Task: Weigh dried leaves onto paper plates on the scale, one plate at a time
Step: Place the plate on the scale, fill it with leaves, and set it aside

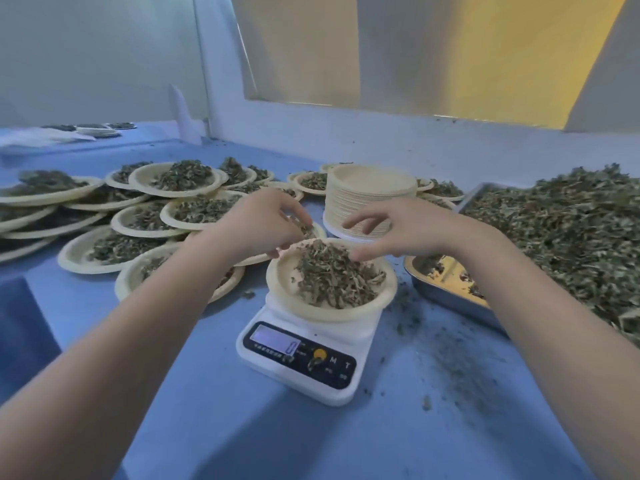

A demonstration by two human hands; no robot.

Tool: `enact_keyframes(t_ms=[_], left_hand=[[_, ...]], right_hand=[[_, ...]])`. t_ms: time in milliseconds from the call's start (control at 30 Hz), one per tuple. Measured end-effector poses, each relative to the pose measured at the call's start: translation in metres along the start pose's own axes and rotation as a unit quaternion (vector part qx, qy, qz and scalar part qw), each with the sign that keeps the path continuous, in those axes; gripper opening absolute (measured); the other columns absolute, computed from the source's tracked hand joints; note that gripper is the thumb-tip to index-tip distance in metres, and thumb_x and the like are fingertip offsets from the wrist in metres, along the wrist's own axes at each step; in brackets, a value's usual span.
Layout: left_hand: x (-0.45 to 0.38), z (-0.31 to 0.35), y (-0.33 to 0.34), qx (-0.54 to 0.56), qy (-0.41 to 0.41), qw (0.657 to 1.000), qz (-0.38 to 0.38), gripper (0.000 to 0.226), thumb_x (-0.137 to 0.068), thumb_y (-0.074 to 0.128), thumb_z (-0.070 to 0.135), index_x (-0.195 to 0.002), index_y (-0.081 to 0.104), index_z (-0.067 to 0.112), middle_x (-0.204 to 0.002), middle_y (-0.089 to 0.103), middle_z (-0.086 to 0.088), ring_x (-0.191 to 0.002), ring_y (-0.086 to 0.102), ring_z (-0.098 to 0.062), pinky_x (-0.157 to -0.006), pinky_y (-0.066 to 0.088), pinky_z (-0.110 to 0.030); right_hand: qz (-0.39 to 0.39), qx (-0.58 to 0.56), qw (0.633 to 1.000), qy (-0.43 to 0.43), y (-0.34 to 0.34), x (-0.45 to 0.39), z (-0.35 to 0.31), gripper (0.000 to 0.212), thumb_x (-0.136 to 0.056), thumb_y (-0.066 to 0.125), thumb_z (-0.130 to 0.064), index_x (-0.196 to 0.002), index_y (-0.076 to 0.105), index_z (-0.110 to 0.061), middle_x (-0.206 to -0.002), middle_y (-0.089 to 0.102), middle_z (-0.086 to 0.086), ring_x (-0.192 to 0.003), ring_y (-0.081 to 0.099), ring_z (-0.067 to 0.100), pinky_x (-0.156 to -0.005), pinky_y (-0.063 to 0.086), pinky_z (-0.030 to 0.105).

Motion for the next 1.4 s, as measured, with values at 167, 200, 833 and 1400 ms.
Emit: enact_keyframes(t_ms=[167,200,833,1400], left_hand=[[-0.004,-0.015,0.001,-0.001,0.011,0.999,0.050,0.028,-0.091,0.045,0.003,-0.097,0.070,0.016,-0.057,0.053,0.007,-0.049,0.049,-0.003,-0.054,0.039,-0.020],[-0.004,-0.014,0.002,-0.008,0.019,0.998,0.055,0.032,-0.093,0.041,0.004,-0.097,0.069,0.018,-0.059,0.051,0.010,-0.046,0.046,0.002,-0.049,0.035,-0.015],[0.009,-0.020,0.001,0.028,0.058,0.984,0.168,0.024,-0.095,0.045,0.014,-0.105,0.065,0.022,-0.073,0.051,0.010,-0.053,0.045,-0.002,-0.046,0.035,-0.006],[-0.041,0.163,0.235,-0.125,0.125,0.971,-0.162,0.028,-0.089,0.050,0.009,-0.117,0.049,0.008,-0.114,0.051,-0.012,-0.097,0.054,-0.028,-0.071,0.044,-0.034]], right_hand=[[0.052,-0.032,0.998,-0.011,0.003,-0.003,-0.007,0.041,-0.078,0.071,-0.047,-0.117,0.061,-0.039,-0.113,0.062,-0.009,-0.086,0.055,-0.002,-0.070,0.039,0.016],[0.058,-0.038,0.998,-0.011,0.004,-0.004,-0.009,0.040,-0.078,0.071,-0.046,-0.116,0.061,-0.038,-0.112,0.062,-0.010,-0.089,0.056,0.001,-0.073,0.040,0.020],[0.082,-0.068,0.994,-0.013,0.014,0.005,0.008,0.028,-0.080,0.069,-0.046,-0.107,0.063,-0.042,-0.099,0.061,-0.022,-0.088,0.056,-0.009,-0.067,0.034,0.008],[0.049,0.102,0.968,0.222,-0.047,0.122,0.193,0.059,-0.079,0.069,-0.047,-0.131,0.052,-0.025,-0.117,0.060,-0.001,-0.100,0.054,0.013,-0.079,0.039,0.023]])
Point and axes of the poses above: each hand's wrist, its own x-axis away from the middle knuckle, its own y-axis out of the palm, z = x × y, the point moved 10 cm from there along -x, towards the middle knuckle
